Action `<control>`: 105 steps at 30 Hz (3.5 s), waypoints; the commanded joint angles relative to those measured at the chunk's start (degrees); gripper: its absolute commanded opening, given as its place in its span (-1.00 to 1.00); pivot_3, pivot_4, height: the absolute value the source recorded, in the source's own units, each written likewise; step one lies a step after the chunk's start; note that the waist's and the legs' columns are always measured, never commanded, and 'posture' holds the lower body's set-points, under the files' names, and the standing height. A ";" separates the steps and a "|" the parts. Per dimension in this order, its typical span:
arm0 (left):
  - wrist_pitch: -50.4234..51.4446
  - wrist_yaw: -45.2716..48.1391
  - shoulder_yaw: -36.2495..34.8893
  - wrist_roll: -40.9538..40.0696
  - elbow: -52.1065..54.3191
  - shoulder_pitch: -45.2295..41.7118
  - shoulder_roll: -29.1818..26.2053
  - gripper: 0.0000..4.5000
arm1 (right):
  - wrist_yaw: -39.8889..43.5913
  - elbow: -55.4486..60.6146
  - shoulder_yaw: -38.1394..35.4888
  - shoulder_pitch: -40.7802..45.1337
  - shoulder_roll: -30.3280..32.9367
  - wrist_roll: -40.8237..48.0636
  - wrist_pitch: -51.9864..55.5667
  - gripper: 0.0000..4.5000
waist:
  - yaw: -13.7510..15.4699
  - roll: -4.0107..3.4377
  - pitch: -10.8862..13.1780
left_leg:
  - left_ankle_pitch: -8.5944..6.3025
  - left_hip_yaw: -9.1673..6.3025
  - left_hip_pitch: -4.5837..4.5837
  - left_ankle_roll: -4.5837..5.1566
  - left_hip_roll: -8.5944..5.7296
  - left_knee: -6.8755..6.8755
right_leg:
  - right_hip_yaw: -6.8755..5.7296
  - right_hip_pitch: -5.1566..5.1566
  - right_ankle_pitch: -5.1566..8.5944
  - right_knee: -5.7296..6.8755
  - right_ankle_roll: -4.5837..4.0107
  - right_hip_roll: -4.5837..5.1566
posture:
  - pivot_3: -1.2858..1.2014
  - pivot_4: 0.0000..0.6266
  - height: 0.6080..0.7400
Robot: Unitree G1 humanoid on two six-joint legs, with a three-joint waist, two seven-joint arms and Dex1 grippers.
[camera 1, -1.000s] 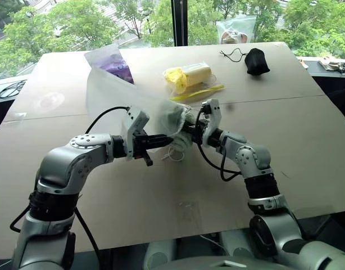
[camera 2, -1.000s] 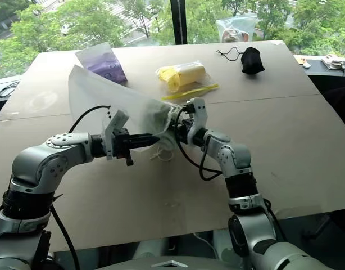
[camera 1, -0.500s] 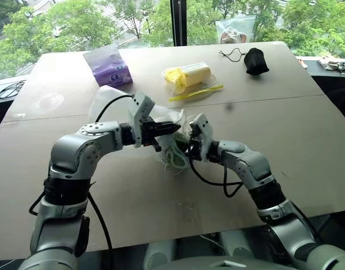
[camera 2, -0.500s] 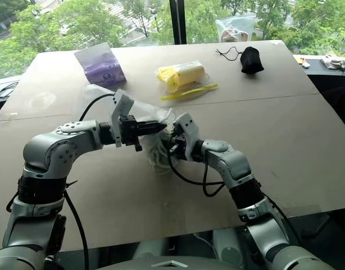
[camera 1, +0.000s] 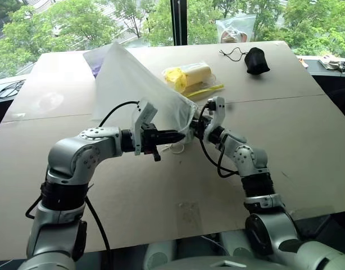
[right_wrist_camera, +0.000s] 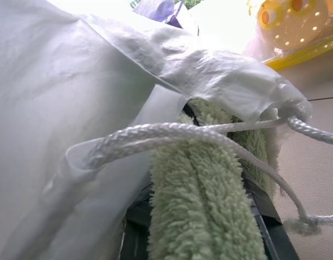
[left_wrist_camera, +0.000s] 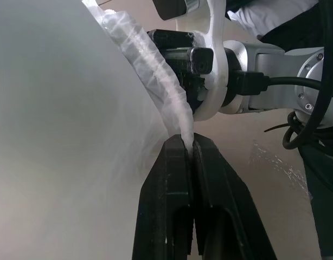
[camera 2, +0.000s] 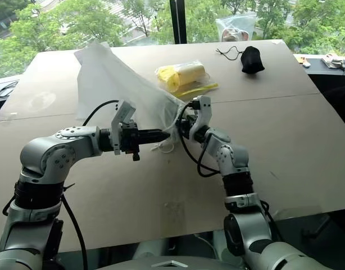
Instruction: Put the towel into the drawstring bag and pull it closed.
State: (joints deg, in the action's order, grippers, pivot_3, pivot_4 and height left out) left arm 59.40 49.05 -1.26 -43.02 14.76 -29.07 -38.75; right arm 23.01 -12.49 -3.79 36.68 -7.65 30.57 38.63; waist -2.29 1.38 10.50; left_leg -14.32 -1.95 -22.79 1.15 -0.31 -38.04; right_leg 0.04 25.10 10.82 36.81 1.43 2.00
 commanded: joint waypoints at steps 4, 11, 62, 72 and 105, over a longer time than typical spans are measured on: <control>-1.21 0.12 -0.21 -0.36 -0.10 -3.27 0.93 -1.00 | 1.04 3.37 -2.89 2.59 -2.28 9.88 4.73 -0.97 | 0.12 0.00 0.00 | 0.00 0.02 -0.02 0.00 -0.02 -0.01 | 0.00 0.00 0.00 -0.01 0.00 0.02 | 0.03 -0.52 1.00; 5.64 -1.52 -2.27 -5.24 -1.16 -5.79 2.93 -1.00 | 0.42 6.42 3.04 0.73 2.83 2.65 -0.84 -0.97 | -0.15 0.00 0.00 | 0.00 0.05 -0.02 0.01 -0.02 -0.01 | 0.04 0.02 0.01 0.01 0.02 -0.04 | 0.03 -0.52 1.00; 11.34 -17.53 -8.48 -12.29 -1.17 -7.90 17.22 -1.00 | -5.55 20.55 -0.06 -6.71 4.66 6.90 2.59 -0.98 | -0.20 -0.01 0.00 | 0.00 0.11 -0.07 0.00 -0.04 -0.04 | 0.17 0.09 -0.01 0.07 0.01 0.00 | 0.03 -0.52 1.00; 9.56 -13.42 -3.38 -11.81 3.26 -4.50 13.17 -1.00 | -11.79 19.82 -9.63 -3.58 0.44 21.75 10.84 -0.98 | 0.14 -0.02 0.00 | 0.00 0.13 -0.06 0.00 -0.05 -0.12 | 0.17 0.08 -0.01 0.16 0.00 -0.01 | 0.03 -0.52 1.00; -0.03 -6.36 1.89 0.94 -10.76 -7.38 7.32 -1.00 | -7.88 15.80 5.83 -9.47 12.34 12.34 11.25 -0.98 | -0.01 -0.06 -0.07 | -0.01 0.19 -0.04 0.03 0.06 -0.15 | 0.23 0.09 -0.01 0.13 0.06 -0.18 | 0.03 -0.52 1.00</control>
State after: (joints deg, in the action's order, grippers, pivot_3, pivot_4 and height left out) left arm 60.88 41.33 0.58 -42.59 3.39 -35.26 -31.16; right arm 11.37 1.19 -0.28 26.67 3.31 44.65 51.48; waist -2.29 1.32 10.43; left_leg -14.33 -1.74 -22.83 1.17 -0.26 -38.19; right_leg 0.28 25.19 10.80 36.94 1.49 1.82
